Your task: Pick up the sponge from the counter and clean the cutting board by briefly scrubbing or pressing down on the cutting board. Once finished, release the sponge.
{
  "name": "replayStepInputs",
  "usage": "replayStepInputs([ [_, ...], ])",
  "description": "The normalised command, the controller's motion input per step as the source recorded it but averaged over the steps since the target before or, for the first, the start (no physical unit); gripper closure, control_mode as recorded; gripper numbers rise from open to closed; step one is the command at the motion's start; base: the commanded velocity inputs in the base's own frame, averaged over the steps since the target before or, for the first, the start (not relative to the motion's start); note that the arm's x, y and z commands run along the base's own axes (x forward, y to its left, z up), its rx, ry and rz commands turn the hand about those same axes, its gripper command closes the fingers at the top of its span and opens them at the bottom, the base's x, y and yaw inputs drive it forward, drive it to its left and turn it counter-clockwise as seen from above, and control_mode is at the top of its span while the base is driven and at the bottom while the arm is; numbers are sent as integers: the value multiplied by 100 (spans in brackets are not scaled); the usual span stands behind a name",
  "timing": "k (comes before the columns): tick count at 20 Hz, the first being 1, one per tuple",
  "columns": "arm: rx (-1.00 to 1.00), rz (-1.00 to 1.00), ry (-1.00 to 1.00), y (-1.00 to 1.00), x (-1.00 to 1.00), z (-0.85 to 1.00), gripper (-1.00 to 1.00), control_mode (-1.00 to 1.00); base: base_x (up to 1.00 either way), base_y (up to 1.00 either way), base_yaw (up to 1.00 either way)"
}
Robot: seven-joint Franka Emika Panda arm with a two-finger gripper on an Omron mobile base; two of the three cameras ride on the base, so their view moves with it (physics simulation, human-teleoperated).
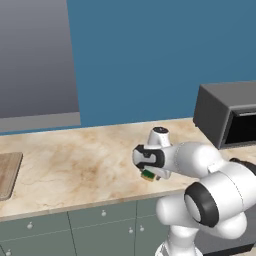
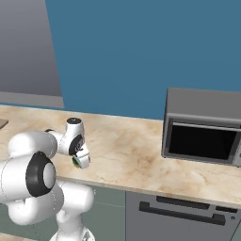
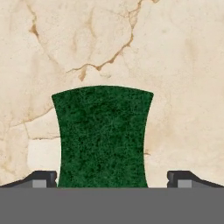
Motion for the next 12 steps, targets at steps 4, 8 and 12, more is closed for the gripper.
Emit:
replayStepInputs([
  [4, 0, -2, 0, 7, 0, -18, -100, -100, 0, 0, 0],
  [8, 0, -1, 0, 3, 0, -10, -100, -100, 0, 0, 0],
  [12, 0, -1, -2, 0, 0, 0, -100, -100, 0, 0, 0],
])
